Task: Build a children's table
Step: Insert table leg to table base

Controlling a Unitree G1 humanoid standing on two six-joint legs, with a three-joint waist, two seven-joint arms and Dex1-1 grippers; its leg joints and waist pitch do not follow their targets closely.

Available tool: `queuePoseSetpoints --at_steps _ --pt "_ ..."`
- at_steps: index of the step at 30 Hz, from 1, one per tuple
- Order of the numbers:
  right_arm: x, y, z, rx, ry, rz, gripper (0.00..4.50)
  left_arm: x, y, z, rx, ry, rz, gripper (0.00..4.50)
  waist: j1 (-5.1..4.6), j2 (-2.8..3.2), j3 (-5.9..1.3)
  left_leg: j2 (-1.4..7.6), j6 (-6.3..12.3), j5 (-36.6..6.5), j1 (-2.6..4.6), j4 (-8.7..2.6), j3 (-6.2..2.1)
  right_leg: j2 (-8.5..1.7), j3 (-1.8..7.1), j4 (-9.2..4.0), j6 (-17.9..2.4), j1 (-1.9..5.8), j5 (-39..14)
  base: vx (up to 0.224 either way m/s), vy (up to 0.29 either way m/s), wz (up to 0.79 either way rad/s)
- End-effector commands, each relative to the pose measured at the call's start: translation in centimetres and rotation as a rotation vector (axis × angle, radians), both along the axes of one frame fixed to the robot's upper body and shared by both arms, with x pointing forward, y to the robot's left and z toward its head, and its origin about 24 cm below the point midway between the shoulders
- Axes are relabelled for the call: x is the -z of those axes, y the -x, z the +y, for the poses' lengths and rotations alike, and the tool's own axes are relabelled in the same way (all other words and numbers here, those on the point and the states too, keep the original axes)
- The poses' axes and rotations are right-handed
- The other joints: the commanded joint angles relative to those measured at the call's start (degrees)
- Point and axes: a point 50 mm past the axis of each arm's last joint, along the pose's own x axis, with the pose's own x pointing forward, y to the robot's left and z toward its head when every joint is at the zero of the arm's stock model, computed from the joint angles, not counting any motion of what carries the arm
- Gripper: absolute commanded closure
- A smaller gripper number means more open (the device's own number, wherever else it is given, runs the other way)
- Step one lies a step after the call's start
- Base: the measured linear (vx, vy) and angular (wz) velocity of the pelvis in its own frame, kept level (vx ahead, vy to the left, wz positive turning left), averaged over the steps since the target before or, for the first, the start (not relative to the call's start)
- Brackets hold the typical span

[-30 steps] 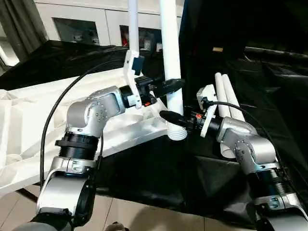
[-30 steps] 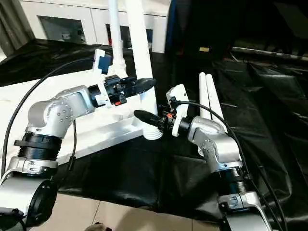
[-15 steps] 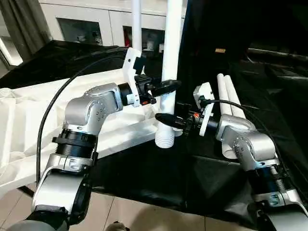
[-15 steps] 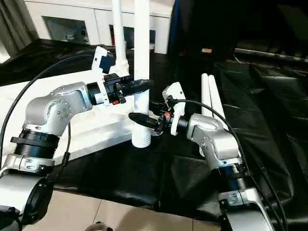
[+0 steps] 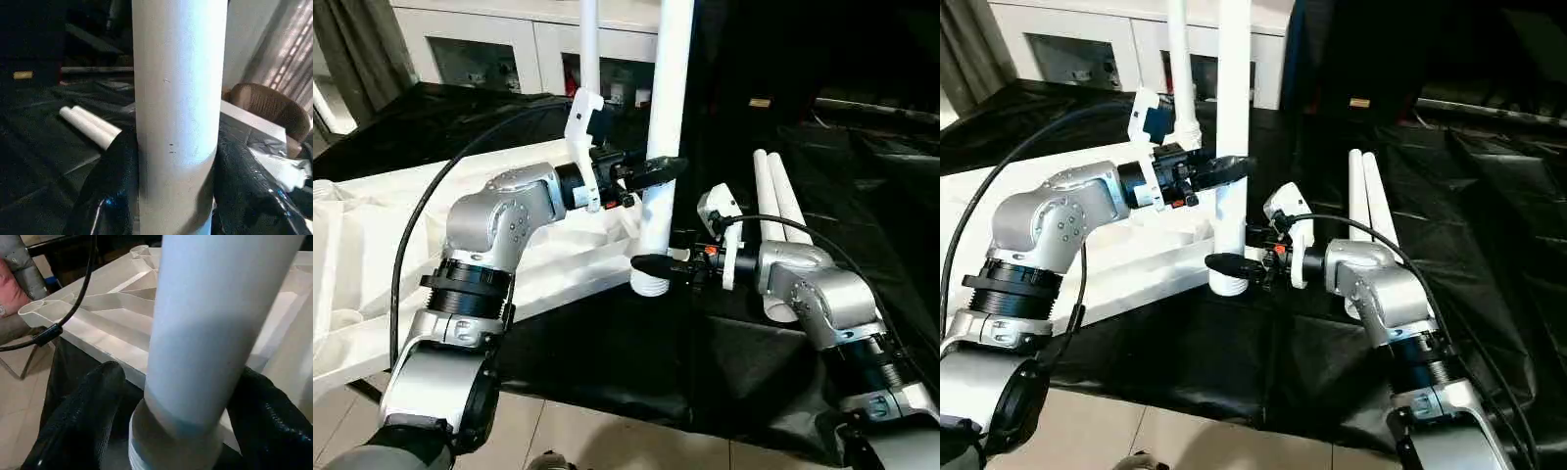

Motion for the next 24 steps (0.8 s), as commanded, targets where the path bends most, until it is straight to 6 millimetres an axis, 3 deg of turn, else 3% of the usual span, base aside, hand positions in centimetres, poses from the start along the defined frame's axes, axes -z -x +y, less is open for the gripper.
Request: queuePoseSetpoints --at_steps 1,4,5,8,10,13,18,24 --pt "-0.82 -0.31 0.21 -0.014 -0.016 -0.004 1.17 -1.16 0.3 -0.55 0.037 0.001 -0.043 2.67 0.02 -0.24 -4.43 0.71 2.34 -2.08 0.22 -3.16 0.01 -3.53 3.01 -3.52 -13.07 4.31 4.35 0.0 0.0 0.0" --pt "-0.9 -0.31 0.27 -0.022 -0.03 0.007 1.17 -1.15 0.47 -0.6 0.054 0.001 -0.046 2.67 0.06 -0.15 -4.38 0.81 2.19 -2.73 0.3 -3.2 0.0 -3.59 3.04 -3.61 -13.04 4.25 3.49 0.0 0.0 0.0" --pt "-0.89 -0.31 0.26 -0.023 -0.03 0.008 1.44 -1.15 0.52 -0.61 0.058 0.0 -0.047 2.67 0.04 -0.17 -4.33 0.74 2.11 -2.86 0.2 -3.21 0.02 -3.54 3.04 -3.67 -12.92 4.29 3.21 0.0 0.0 0.0" --pt "-0.85 -0.35 0.21 -0.019 -0.028 0.007 1.51 -1.17 0.66 -0.67 0.07 -0.005 -0.05 2.67 0.07 -0.18 -4.38 0.73 1.91 -2.56 0.21 -3.22 0.0 -3.54 3.03 -3.62 -12.83 4.29 3.44 0.0 0.0 0.0" --pt "-0.83 -0.32 0.2 -0.018 -0.029 0.009 1.86 -1.17 0.74 -0.69 0.076 -0.009 -0.052 2.67 0.06 -0.13 -4.4 0.72 1.84 -2.6 0.21 -3.19 -0.01 -3.52 3.03 -3.6 -12.79 4.29 3.47 0.0 0.0 0.0" --pt "-0.77 -0.31 0.14 -0.017 -0.031 0.014 1.96 -1.17 0.86 -0.74 0.084 -0.009 -0.052 2.67 0.06 -0.12 -4.41 0.72 1.77 -2.56 0.19 -3.21 -0.03 -3.53 3.01 -3.58 -12.86 4.31 3.59 0.0 0.0 0.0" --pt "-0.69 -0.33 0.16 -0.017 -0.035 0.017 2.51 -1.34 0.97 -0.82 0.091 0.005 -0.049 2.67 0.07 -0.17 -4.45 0.72 1.79 -2.46 0.17 -3.18 -0.03 -3.53 3.01 -3.54 -12.95 4.34 3.88 0.0 0.0 0.0" --pt "-0.65 -0.31 0.23 -0.017 -0.043 0.019 2.57 -1.51 1.01 -0.84 0.089 0.022 -0.042 2.67 0.08 -0.08 -4.4 0.71 1.87 -2.55 0.18 -3.19 -0.02 -3.5 2.99 -3.64 -12.84 4.29 3.35 0.0 0.0 0.0"
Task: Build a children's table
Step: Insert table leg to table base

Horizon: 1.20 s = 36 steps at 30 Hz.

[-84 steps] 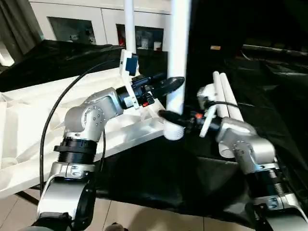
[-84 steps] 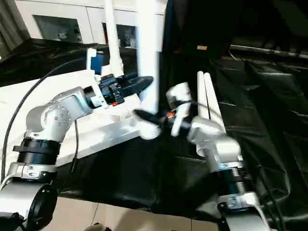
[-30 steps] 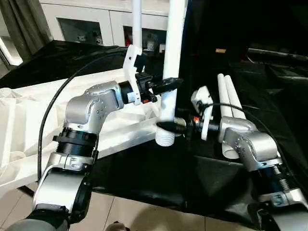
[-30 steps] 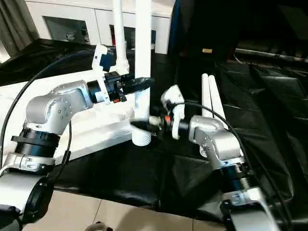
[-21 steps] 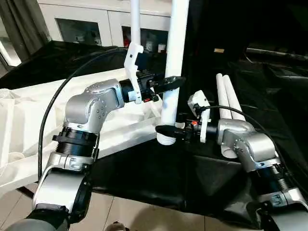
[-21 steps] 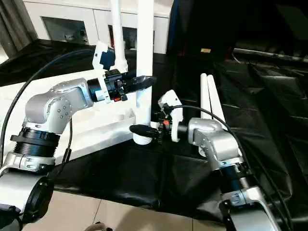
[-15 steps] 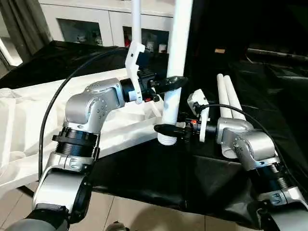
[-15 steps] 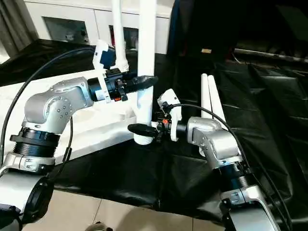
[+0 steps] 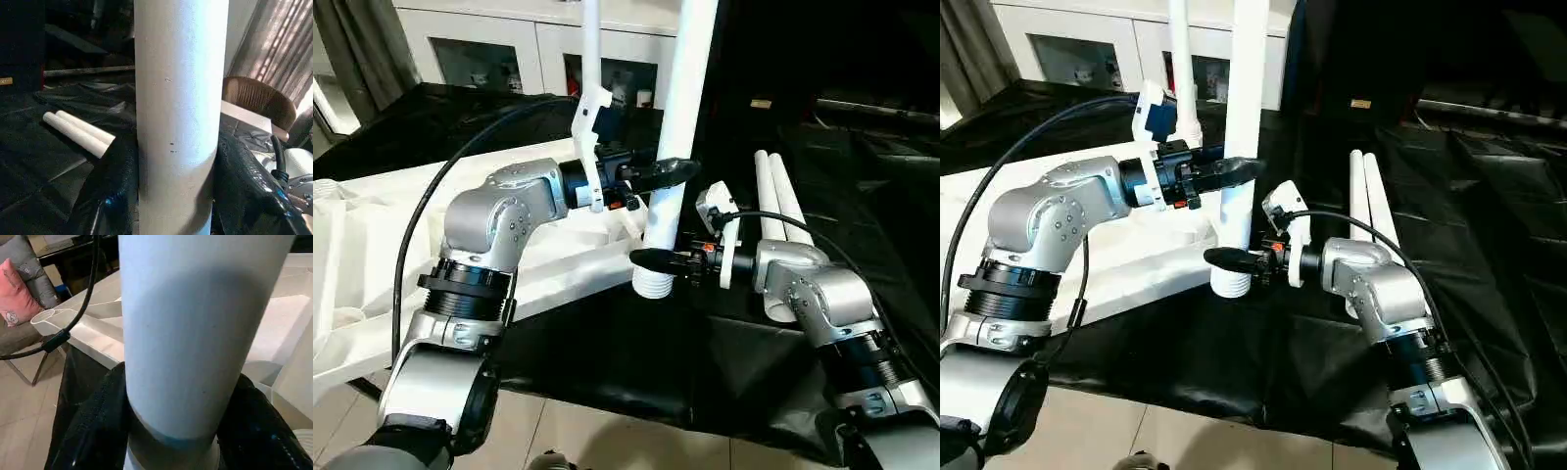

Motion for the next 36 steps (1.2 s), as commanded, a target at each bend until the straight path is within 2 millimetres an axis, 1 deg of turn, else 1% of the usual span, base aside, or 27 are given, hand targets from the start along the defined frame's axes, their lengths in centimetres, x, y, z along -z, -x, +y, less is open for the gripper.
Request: queuePoseSetpoints --at_steps 1,2,5,6,7,8,10,11,12,14,18,20,22,23,24,26,27,28,30,31,32,36 --pt "-0.49 -0.22 0.09 -0.008 -0.009 -0.007 2.57 -0.88 0.33 -0.43 0.028 0.035 -0.021 2.67 0.03 -0.12 -4.42 0.69 2.03 -2.63 0.18 -3.19 0.0 -3.49 3.0 -3.7 -12.79 4.32 3.26 0.0 0.0 0.0" --pt "-0.49 -0.21 0.1 -0.008 -0.01 -0.007 2.57 -0.87 0.36 -0.43 0.029 0.035 -0.02 2.67 0.06 0.02 -4.43 0.71 1.99 -2.59 0.16 -3.21 -0.04 -3.5 2.98 -3.65 -12.8 4.31 3.35 0.0 0.0 0.0" --pt "-0.53 -0.29 0.09 0.001 -0.005 -0.02 2.57 -0.78 0.45 -0.44 0.038 0.027 -0.022 2.67 0.01 -0.05 -4.41 0.7 1.97 -2.63 0.18 -3.21 -0.03 -3.45 2.98 -3.67 -12.86 4.29 3.63 0.0 0.0 0.0" --pt "-0.57 -0.35 0.1 0.008 -0.01 -0.017 2.01 -0.74 0.5 -0.44 0.043 0.024 -0.022 2.67 0.02 -0.04 -4.44 0.7 1.97 -2.65 0.21 -3.2 -0.01 -3.45 2.99 -3.66 -12.9 4.27 3.68 0.0 0.0 0.0" --pt "-0.65 -0.38 0.11 0.007 -0.02 -0.012 2.01 -0.7 0.55 -0.43 0.048 0.019 -0.023 2.67 0.0 -0.04 -4.44 0.69 2.0 -2.6 0.18 -3.2 -0.02 -3.47 2.99 -3.65 -12.98 4.29 3.76 0.0 0.0 0.0" --pt "-0.72 -0.42 0.11 0.01 -0.023 -0.011 1.87 -0.66 0.57 -0.41 0.051 0.016 -0.023 2.67 0.0 -0.04 -4.45 0.71 2.03 -2.5 0.2 -3.2 -0.03 -3.47 2.99 -3.63 -13.05 4.26 3.95 0.0 0.0 0.0" --pt "-0.82 -0.45 0.09 0.008 -0.021 -0.013 1.81 -0.6 0.59 -0.35 0.055 0.009 -0.022 2.67 0.02 -0.02 -4.44 0.72 1.95 -2.66 0.23 -3.21 -0.01 -3.49 2.99 -3.62 -13.2 4.26 3.85 0.0 0.0 0.0" --pt "-0.84 -0.46 0.08 0.009 -0.019 -0.015 1.61 -0.58 0.6 -0.34 0.056 0.008 -0.022 2.67 0.03 -0.02 -4.44 0.74 1.92 -2.73 0.25 -3.21 -0.01 -3.48 3.0 -3.63 -13.23 4.25 3.89 0.0 0.0 0.0" --pt "-0.88 -0.46 0.07 0.008 -0.019 -0.016 1.52 -0.58 0.61 -0.33 0.058 0.008 -0.021 2.67 0.01 -0.01 -4.42 0.74 1.91 -2.76 0.22 -3.22 -0.01 -3.49 3.0 -3.63 -13.22 4.26 3.84 0.0 0.0 0.0" --pt "-1.04 -0.47 0.07 0.006 -0.022 -0.018 1.42 -0.56 0.63 -0.31 0.063 0.006 -0.021 2.67 -0.02 -0.04 -4.41 0.7 1.87 -2.83 0.22 -3.24 0.0 -3.48 3.01 -3.67 -12.99 4.29 3.4 0.0 0.0 0.0" --pt "-1.1 -0.44 0.05 -0.003 -0.026 -0.015 1.42 -0.53 0.62 -0.29 0.064 0.004 -0.021 2.67 0.0 -0.02 -4.45 0.7 1.9 -2.43 0.21 -3.21 -0.02 -3.45 3.01 -3.61 -12.96 4.28 3.91 0.0 0.0 0.0" --pt "-1.08 -0.41 -0.01 -0.007 -0.026 -0.013 1.38 -0.51 0.62 -0.26 0.067 0.002 -0.021 2.67 -0.01 -0.15 -4.45 0.69 1.98 -2.36 0.17 -3.2 -0.01 -3.46 3.01 -3.59 -12.98 4.31 4.13 0.0 0.0 0.0" --pt "-1.06 -0.38 -0.06 -0.009 -0.025 -0.012 1.75 -0.5 0.62 -0.23 0.067 0.001 -0.022 2.67 0.01 -0.05 -4.45 0.67 2.0 -2.38 0.19 -3.18 0.0 -3.45 3.01 -3.6 -12.97 4.29 4.02 0.0 0.0 0.0" --pt "-1.04 -0.37 -0.08 -0.01 -0.025 -0.011 1.75 -0.49 0.62 -0.22 0.068 0.001 -0.022 2.67 0.01 0.0 -4.45 0.68 1.99 -2.51 0.19 -3.18 0.0 -3.47 3.01 -3.63 -13.0 4.3 4.0 0.0 0.0 0.0" --pt "-1.01 -0.35 -0.1 -0.011 -0.024 -0.01 1.75 -0.48 0.61 -0.21 0.068 0.0 -0.022 2.67 0.0 -0.13 -4.45 0.68 2.0 -2.47 0.17 -3.19 0.01 -3.48 3.01 -3.63 -12.99 4.33 4.03 0.0 0.0 0.0" --pt "-0.94 -0.31 -0.14 -0.013 -0.021 -0.008 2.11 -0.48 0.59 -0.19 0.068 0.0 -0.023 2.67 0.01 -0.02 -4.42 0.71 1.94 -2.67 0.2 -3.22 -0.02 -3.5 3.0 -3.65 -12.94 4.29 3.61 0.0 0.0 0.0" --pt "-0.91 -0.3 -0.15 -0.014 -0.02 -0.008 2.19 -0.48 0.58 -0.19 0.068 -0.001 -0.023 2.67 0.0 -0.04 -4.41 0.7 1.9 -2.71 0.17 -3.22 -0.01 -3.49 3.0 -3.67 -12.9 4.31 3.49 0.0 0.0 0.0" --pt "-0.88 -0.28 -0.16 -0.014 -0.019 -0.006 2.19 -0.47 0.58 -0.18 0.069 -0.001 -0.023 2.67 0.01 -0.04 -4.45 0.7 1.88 -2.66 0.19 -3.21 -0.02 -3.48 3.0 -3.64 -12.89 4.32 3.55 0.0 0.0 0.0" --pt "-0.82 -0.28 -0.18 -0.014 -0.017 -0.005 2.41 -0.46 0.57 -0.16 0.07 -0.002 -0.024 2.67 0.02 -0.05 -4.46 0.68 1.97 -2.37 0.16 -3.19 -0.02 -3.46 3.0 -3.61 -12.93 4.32 4.01 0.0 0.0 0.0" --pt "-0.78 -0.26 -0.18 -0.016 -0.016 -0.004 2.41 -0.46 0.58 -0.16 0.072 -0.002 -0.024 2.67 0.03 -0.03 -4.47 0.67 1.98 -2.33 0.16 -3.17 -0.03 -3.46 2.99 -3.59 -12.96 4.32 4.09 0.0 0.0 0.0" --pt "-0.76 -0.25 -0.18 -0.016 -0.016 -0.003 2.5 -0.47 0.58 -0.15 0.073 -0.002 -0.024 2.67 0.03 0.0 -4.49 0.71 2.0 -2.31 0.2 -3.17 -0.03 -3.47 2.99 -3.57 -13.05 4.29 4.24 0.0 0.0 0.0" --pt "-0.68 -0.22 -0.16 -0.018 -0.014 -0.001 2.58 -0.5 0.54 -0.14 0.073 0.002 -0.024 2.67 0.02 0.05 -4.48 0.68 1.91 -2.49 0.18 -3.17 -0.03 -3.46 2.99 -3.58 -13.15 4.32 4.26 0.0 0.0 0.0"
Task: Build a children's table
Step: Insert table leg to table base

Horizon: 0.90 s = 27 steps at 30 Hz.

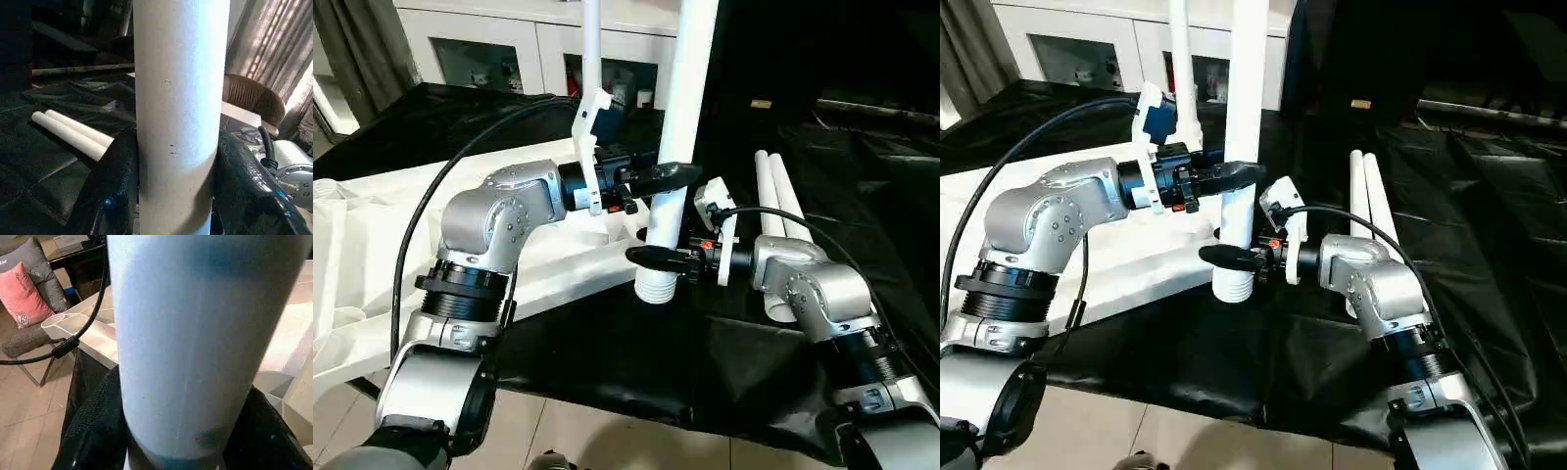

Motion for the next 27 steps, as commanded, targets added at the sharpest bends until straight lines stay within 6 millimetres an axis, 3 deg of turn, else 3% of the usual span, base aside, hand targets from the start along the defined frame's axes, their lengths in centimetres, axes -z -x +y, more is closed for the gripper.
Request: queuePoseSetpoints --at_steps 1,4,5,9,15,18,20,21,23,25,27 --pt "-0.2 -0.1 -0.5 0.01 0.006 -0.001 2.58 -0.5 0.2 -0.2 0.028 0.004 -0.023 2.67 0.02 0.02 -4.47 0.67 1.93 -2.55 0.18 -3.18 -0.01 -3.46 2.98 -3.61 -13.13 4.33 4.2 0.0 0.0 0.0" --pt "-0.2 -0.1 -0.5 0.016 0.003 -0.007 2.59 -0.8 0.2 -0.2 0.017 0.026 -0.033 2.67 0.0 0.06 -4.47 0.69 1.89 -2.58 0.18 -3.19 -0.02 -3.45 2.99 -3.57 -13.14 4.33 4.25 0.0 0.0 0.0" --pt "-0.2 -0.1 -0.5 0.019 0.003 -0.009 2.59 -0.9 0.2 -0.2 0.01 0.038 -0.014 2.11 0.01 0.04 -4.49 0.68 1.86 -2.58 0.14 -3.16 -0.03 -3.46 2.98 -3.57 -13.13 4.36 4.36 0.0 0.0 0.0" --pt "-0.3 -0.3 -0.5 0.052 -0.014 -0.024 2.59 -1.3 0.2 -0.2 -0.002 0.088 -0.004 1.94 0.04 0.03 -4.48 0.65 1.78 -2.31 0.12 -3.14 -0.02 -3.47 2.97 -3.53 -13.55 4.35 4.68 0.0 0.0 0.0" --pt "-1.6 -1.4 -0.8 0.194 -0.141 -0.057 2.59 -1.7 -1.0 0.4 -0.142 0.244 -0.057 1.27 -0.06 0.04 -4.45 0.61 1.79 -3.09 0.07 -3.17 0.02 -3.52 3.01 -3.86 -13.06 4.38 3.82 0.0 0.0 0.0" --pt "-2.1 -1.8 -1.1 0.243 -0.192 -0.068 2.59 -1.8 -1.1 0.6 -0.188 0.305 -0.052 1.23 0.04 0.07 -4.6 0.67 1.82 -3.08 0.14 -3.14 -0.06 -3.48 2.95 -3.67 -13.38 4.41 4.69 0.0 0.0 0.0" --pt "-2.7 -2.6 -2.1 0.374 -0.228 -0.098 2.59 -1.2 -1.4 1.0 -0.222 0.356 0.015 1.23 0.0 0.32 -4.56 0.65 1.71 -3.02 0.26 -3.16 -0.02 -3.45 2.95 -3.64 -13.52 4.2 4.88 0.0 0.0 0.0" --pt "-2.7 -3.0 -2.6 0.428 -0.217 -0.111 2.59 -0.3 -1.5 1.2 -0.237 0.302 0.029 1.23 0.01 0.28 -4.55 0.64 1.55 -3.1 0.31 -3.19 0.0 -3.47 2.95 -3.75 -13.26 4.16 4.36 0.0 0.0 0.0" --pt "-2.2 -3.5 -3.7 0.533 -0.149 -0.134 2.59 3.5 -1.7 1.2 -0.263 -0.077 -0.01 1.23 -0.15 0.19 -4.44 0.65 1.14 -3.47 0.5 -3.51 -0.15 -3.28 2.92 -4.12 -10.86 4.06 1.11 0.0 0.0 0.0" --pt "-1.6 -3.5 -4.1 0.563 -0.083 -0.136 2.59 6.2 -1.1 1.4 -0.198 -0.322 -0.082 1.23 -0.25 0.56 -4.3 0.66 0.6 -4.05 0.6 -3.65 -0.17 -3.3 3.02 -4.41 -8.57 3.97 -1.36 0.0 0.0 0.0" --pt "-1.1 -3.4 -4.4 0.57 -0.053 -0.129 2.59 8.5 -0.7 1.9 -0.149 -0.509 -0.103 1.23 -0.33 0.56 -4.57 0.6 0.11 -2.93 0.53 -3.56 -0.13 -3.25 3.17 -4.1 -7.58 4.12 0.17 0.0 0.0 0.0"
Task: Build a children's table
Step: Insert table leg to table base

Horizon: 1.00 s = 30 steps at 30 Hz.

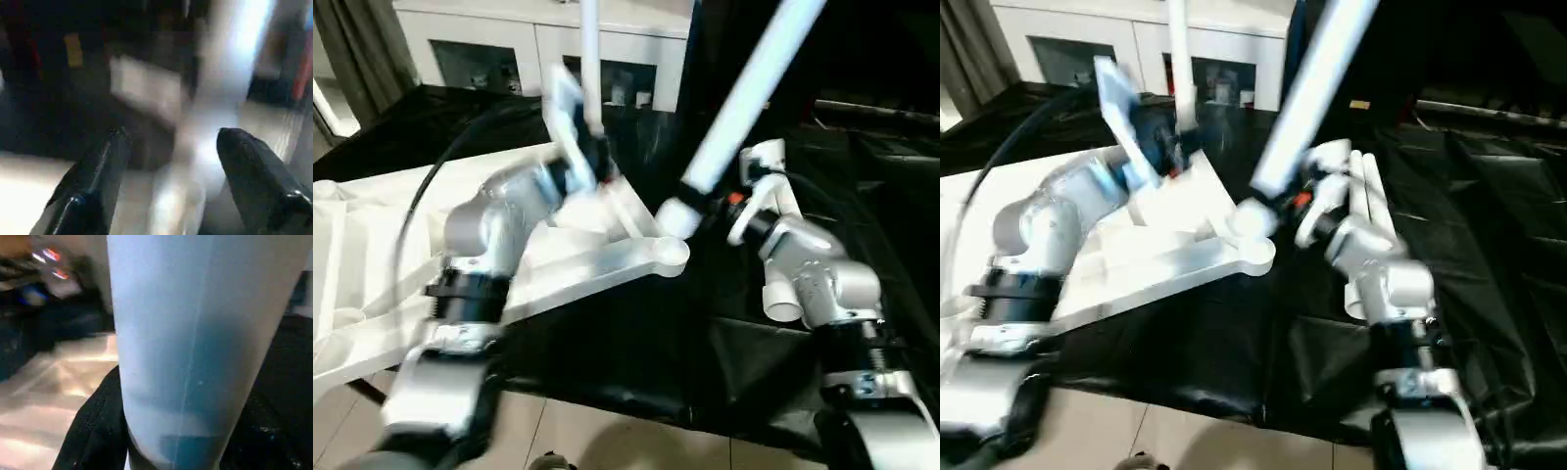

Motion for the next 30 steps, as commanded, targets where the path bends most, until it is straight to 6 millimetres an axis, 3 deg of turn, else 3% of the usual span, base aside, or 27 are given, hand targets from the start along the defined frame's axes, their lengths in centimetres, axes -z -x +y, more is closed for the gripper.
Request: queuePoseSetpoints --at_steps 1,3,5,7,8,9,11,16,18,20,22,23,30 --pt "0.4 0.1 -0.1 0.015 0.029 0.004 2.59 1.7 0.4 -0.5 0.077 -0.174 -0.017 1.23 -0.13 0.58 -4.56 0.63 0.05 -2.44 0.37 -3.42 -0.19 -3.29 3.12 -3.93 -7.87 4.03 1.36 0.0 0.0 0.0" --pt "0.7 0.3 -0.2 0.018 0.05 0.012 2.59 2.6 0.6 -0.3 0.092 -0.214 0.011 1.23 -0.12 0.48 -4.72 0.65 -0.08 -1.99 0.32 -3.33 -0.13 -3.39 3.07 -3.48 -10.01 4.11 6.14 0.0 0.0 0.0" --pt "1.0 0.6 -0.2 0.016 0.072 0.017 2.59 3.4 0.4 -0.3 0.049 -0.216 0.066 1.23 -0.18 0.75 -4.61 0.64 -0.32 -3.23 0.28 -3.32 -0.09 -3.42 3.03 -3.5 -11.36 4.09 6.09 0.0 0.0 0.0" --pt "1.2 0.8 -0.1 0.013 0.075 0.02 2.59 4.2 -0.2 0.1 -0.022 -0.252 0.093 1.23 -0.15 0.89 -4.4 0.47 -0.15 -5.3 0.52 -3.33 0.07 -3.25 3.08 -3.95 -11.42 3.92 3.84 0.0 0.0 0.0" --pt "1.4 0.9 0.0 0.014 0.076 0.022 2.59 4.7 -0.5 0.6 -0.061 -0.28 0.108 1.23 -0.11 0.9 -4.33 0.49 -0.37 -6.03 0.25 -3.48 -0.14 -3.44 3.02 -3.97 -11.01 4.34 2.08 0.0 0.0 0.0" --pt "1.4 1.0 0.0 0.015 0.078 0.021 2.59 4.9 -0.7 0.8 -0.074 -0.296 0.112 1.23 -0.11 0.81 -4.25 0.45 -0.28 -6.33 0.31 -3.51 -0.08 -3.43 3.04 -4.29 -10.59 4.22 1.03 0.0 0.0 0.0" --pt "1.7 1.1 0.0 0.015 0.088 0.022 2.59 5.2 -1.0 1.4 -0.097 -0.328 0.115 1.5 -0.11 1.06 -4.34 0.58 -0.6 -7.07 0.4 -3.57 -0.23 -3.57 3.07 -4.34 -10.5 4.23 -0.47 0.0 0.0 0.0" --pt "1.8 1.3 0.0 0.015 0.09 0.027 2.59 5.5 -0.9 1.9 -0.094 -0.346 0.159 1.76 -0.46 1.04 -4.29 0.56 -0.33 -7.61 0.35 -3.61 -0.26 -3.67 3.06 -4.7 -10.07 4.15 -3.06 0.0 0.0 0.0" --pt "1.9 1.3 0.0 0.018 0.094 0.028 2.59 5.5 -0.6 1.7 -0.063 -0.308 0.199 2.0 -0.57 1.28 -4.28 0.66 -0.25 -7.37 0.43 -3.63 -0.28 -3.63 3.04 -4.56 -10.89 3.94 -2.24 0.0 0.0 0.0" --pt "1.9 1.3 0.0 0.019 0.097 0.03 2.59 5.4 -0.5 1.5 -0.045 -0.279 0.212 2.09 -0.57 1.0 -4.28 0.66 -0.05 -7.06 0.36 -3.63 -0.24 -3.65 3.03 -4.41 -11.82 4.03 -1.24 0.0 0.0 0.0" --pt "2.0 1.3 0.0 0.018 0.099 0.031 2.59 5.3 -0.6 1.5 -0.044 -0.275 0.212 2.34 -0.57 1.13 -4.31 0.68 0.25 -6.65 0.32 -3.56 -0.23 -3.63 3.05 -4.31 -12.24 3.99 -0.12 0.0 0.0 0.0" --pt "2.0 1.3 0.0 0.016 0.1 0.031 2.59 5.3 -0.6 1.6 -0.047 -0.274 0.211 2.44 -0.63 0.62 -4.3 0.65 0.53 -6.37 0.26 -3.57 -0.17 -3.61 3.05 -4.33 -12.3 4.1 0.45 0.0 0.0 0.0" --pt "2.0 1.3 0.2 0.006 0.104 0.032 2.59 5.3 -0.6 1.6 -0.046 -0.271 0.211 2.96 -0.5 0.95 -4.28 0.76 0.9 -6.22 0.33 -3.61 -0.18 -3.77 3.08 -4.34 -12.27 4.0 0.03 0.0 0.0 0.0"
